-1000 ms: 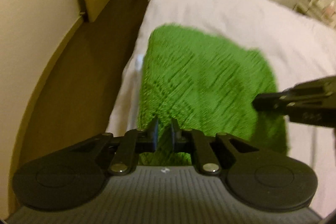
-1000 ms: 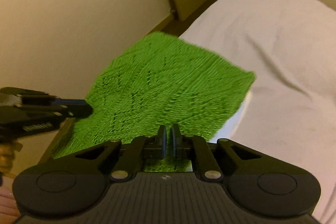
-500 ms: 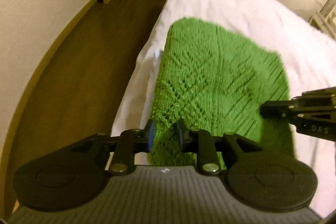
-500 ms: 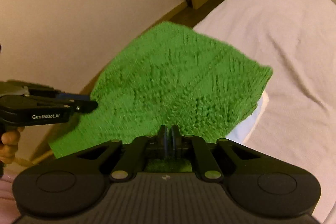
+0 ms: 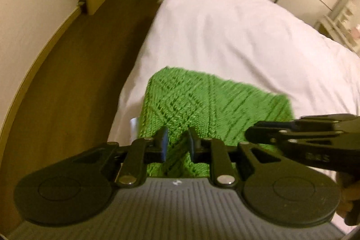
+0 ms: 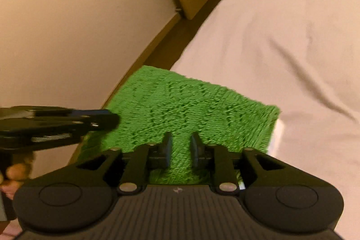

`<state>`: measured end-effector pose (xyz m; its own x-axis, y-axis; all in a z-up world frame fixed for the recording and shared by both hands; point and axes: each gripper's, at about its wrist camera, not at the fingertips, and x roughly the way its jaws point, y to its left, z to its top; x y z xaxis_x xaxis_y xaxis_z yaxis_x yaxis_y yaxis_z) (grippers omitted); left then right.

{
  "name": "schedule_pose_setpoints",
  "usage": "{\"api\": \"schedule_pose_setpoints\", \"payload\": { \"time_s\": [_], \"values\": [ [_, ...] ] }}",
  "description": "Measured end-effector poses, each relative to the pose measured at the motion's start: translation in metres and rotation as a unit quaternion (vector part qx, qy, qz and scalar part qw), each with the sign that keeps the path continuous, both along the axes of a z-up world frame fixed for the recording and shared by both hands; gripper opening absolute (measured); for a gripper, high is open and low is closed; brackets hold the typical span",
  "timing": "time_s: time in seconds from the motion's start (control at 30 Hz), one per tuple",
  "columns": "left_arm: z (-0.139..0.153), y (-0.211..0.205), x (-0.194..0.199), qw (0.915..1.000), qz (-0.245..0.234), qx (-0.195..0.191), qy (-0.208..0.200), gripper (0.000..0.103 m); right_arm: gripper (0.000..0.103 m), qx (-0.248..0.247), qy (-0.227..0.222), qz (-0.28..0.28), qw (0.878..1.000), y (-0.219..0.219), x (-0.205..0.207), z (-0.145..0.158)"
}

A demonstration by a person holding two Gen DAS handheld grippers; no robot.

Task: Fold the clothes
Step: 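Carry the held vest with both grippers over to the stack of folded cloths, then lower the vest onto the cloth stack and open both grippers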

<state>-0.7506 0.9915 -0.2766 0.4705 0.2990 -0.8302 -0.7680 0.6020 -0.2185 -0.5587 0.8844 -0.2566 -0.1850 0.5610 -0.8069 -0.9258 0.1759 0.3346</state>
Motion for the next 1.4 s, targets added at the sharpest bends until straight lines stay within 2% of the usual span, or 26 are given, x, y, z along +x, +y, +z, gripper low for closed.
{"api": "schedule_pose_setpoints", "payload": {
  "time_s": [0.1,0.27,0.37,0.43,0.6,0.77,0.9,0.97,1.1,1.2,1.33,1.37,1.4],
  "values": [
    [-0.016,0.001,-0.005,0.9999,0.011,0.001,0.005,0.017,0.032,0.001,-0.037,0.043,0.998,0.005,-0.019,-0.008],
    [-0.018,-0.005,-0.005,0.9997,0.015,0.015,0.011,0.017,0.036,0.014,-0.094,0.085,0.992,0.002,-0.041,-0.025],
    [-0.013,-0.009,-0.01,0.9993,0.018,0.028,0.016,0.016,0.039,0.016,-0.085,0.089,0.992,0.003,-0.039,-0.022],
    [0.001,-0.02,-0.015,0.999,0.019,0.039,0.013,0.016,0.041,0.023,-0.075,0.086,0.993,0.0,-0.039,-0.011],
    [0.035,-0.054,-0.04,0.9984,0.02,0.054,0.0,0.015,0.041,0.052,-0.049,0.068,0.995,-0.038,-0.035,0.013],
    [0.028,-0.092,-0.06,0.998,-0.012,0.056,0.025,0.015,0.041,0.057,-0.038,0.096,0.993,-0.095,-0.058,0.025],
    [0.022,-0.122,-0.075,0.9964,-0.039,0.058,0.047,0.016,0.041,0.049,-0.055,0.137,0.988,-0.13,-0.09,0.018],
    [0.012,-0.123,-0.079,0.9972,-0.026,0.047,0.052,0.018,0.043,0.04,-0.07,0.155,0.985,-0.133,-0.102,0.007],
    [0.004,-0.126,-0.076,0.9965,-0.015,0.057,0.06,0.02,0.046,0.032,-0.095,0.167,0.981,-0.124,-0.117,-0.018],
    [0.002,-0.129,-0.077,0.996,-0.002,0.063,0.063,0.023,0.047,0.037,-0.13,0.182,0.974,-0.123,-0.129,-0.028],
    [0.015,-0.132,-0.077,0.9956,0.036,0.058,0.065,0.03,0.048,0.033,-0.145,0.179,0.973,-0.109,-0.134,-0.022],
    [0.022,-0.135,-0.078,0.9951,0.047,0.06,0.063,0.03,0.053,0.033,-0.143,0.175,0.974,-0.107,-0.133,-0.018],
    [0.03,-0.14,-0.08,0.9941,0.058,0.063,0.067,0.03,0.061,0.037,-0.132,0.166,0.977,-0.111,-0.128,-0.009]
  ]
}}
